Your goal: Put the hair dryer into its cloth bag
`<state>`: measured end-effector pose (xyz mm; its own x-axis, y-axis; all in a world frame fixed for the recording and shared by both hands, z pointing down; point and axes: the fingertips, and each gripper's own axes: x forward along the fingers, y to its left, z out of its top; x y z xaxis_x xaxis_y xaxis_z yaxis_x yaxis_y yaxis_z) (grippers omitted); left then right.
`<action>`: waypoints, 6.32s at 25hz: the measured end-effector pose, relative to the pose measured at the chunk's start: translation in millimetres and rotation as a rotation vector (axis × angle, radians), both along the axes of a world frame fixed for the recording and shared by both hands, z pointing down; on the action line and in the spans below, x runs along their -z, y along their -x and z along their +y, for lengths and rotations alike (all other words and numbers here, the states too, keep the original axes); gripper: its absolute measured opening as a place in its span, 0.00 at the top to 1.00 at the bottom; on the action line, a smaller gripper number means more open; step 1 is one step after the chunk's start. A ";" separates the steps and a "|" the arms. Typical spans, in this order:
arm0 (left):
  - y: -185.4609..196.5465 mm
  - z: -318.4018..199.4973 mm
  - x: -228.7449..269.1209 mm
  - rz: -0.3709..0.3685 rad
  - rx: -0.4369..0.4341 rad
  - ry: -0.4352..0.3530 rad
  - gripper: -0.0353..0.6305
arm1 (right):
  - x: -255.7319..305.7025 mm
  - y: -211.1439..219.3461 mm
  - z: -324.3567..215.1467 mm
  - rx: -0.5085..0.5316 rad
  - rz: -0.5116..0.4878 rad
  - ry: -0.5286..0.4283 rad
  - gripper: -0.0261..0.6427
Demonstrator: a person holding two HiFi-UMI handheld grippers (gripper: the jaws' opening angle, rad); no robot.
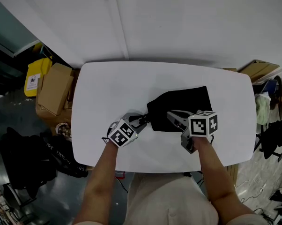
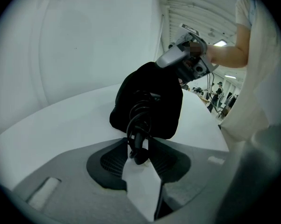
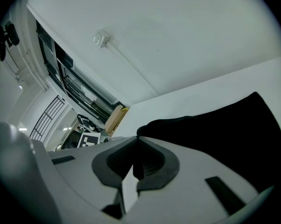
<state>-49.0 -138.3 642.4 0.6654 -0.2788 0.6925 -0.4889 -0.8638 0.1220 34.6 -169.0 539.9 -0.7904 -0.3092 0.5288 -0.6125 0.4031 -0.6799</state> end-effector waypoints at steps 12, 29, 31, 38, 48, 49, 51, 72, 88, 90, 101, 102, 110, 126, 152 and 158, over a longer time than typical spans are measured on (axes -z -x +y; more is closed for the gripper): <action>-9.0 -12.9 47.6 0.055 0.063 0.004 0.79 | 4.5 -4.6 -0.8 -0.029 -0.037 0.008 0.93; -61.7 -18.9 47.2 0.080 0.064 0.028 0.79 | 16.6 -7.2 3.5 -0.010 -0.068 -0.004 0.93; -68.9 -18.0 41.9 0.082 0.063 0.042 0.79 | 17.6 -7.5 5.1 -0.007 -0.073 -0.005 0.93; -91.2 -21.6 25.6 0.083 0.062 0.064 0.79 | 23.4 -11.7 6.2 -0.006 -0.090 -0.013 0.93; -116.8 -25.5 14.7 0.065 0.033 0.083 0.79 | 28.0 -17.8 9.5 -0.011 -0.113 -0.013 0.93; -119.7 -25.1 13.4 0.065 0.033 0.087 0.79 | 28.3 -18.0 9.8 -0.010 -0.116 -0.012 0.93; -125.0 -25.3 12.0 0.067 0.032 0.092 0.79 | 28.7 -17.7 10.5 -0.008 -0.120 -0.010 0.93; -67.7 -11.2 37.7 0.065 0.206 0.004 0.67 | 26.0 -7.6 19.9 -0.014 -0.141 0.004 0.93; -10.6 66.0 62.2 0.099 0.344 -0.018 0.66 | -31.3 24.0 57.8 0.067 0.065 -0.053 0.93; -8.3 69.2 66.7 0.117 0.359 -0.020 0.66 | -39.0 24.7 60.2 0.083 0.107 -0.090 0.92; -6.2 92.6 95.3 0.169 0.377 -0.061 0.66 | -41.7 18.1 78.9 0.151 0.284 -0.288 0.73; -6.5 94.7 99.2 0.177 0.378 -0.068 0.66 | -35.7 15.8 81.4 0.144 0.277 -0.301 0.73; -12.0 103.6 138.4 0.272 0.387 -0.124 0.67 | 21.4 -3.4 99.8 0.046 0.185 -0.388 0.74; -38.7 156.2 225.0 0.515 0.322 -0.216 0.73 | 121.1 -42.7 164.5 -0.120 0.079 -0.641 0.92; -163.0 233.7 287.5 0.609 0.310 -0.340 0.92 | 201.8 -165.6 249.0 -0.210 -0.049 -0.763 0.94; -185.6 256.0 294.3 0.610 0.320 -0.350 0.92 | 206.1 -193.1 272.2 -0.207 -0.059 -0.777 0.94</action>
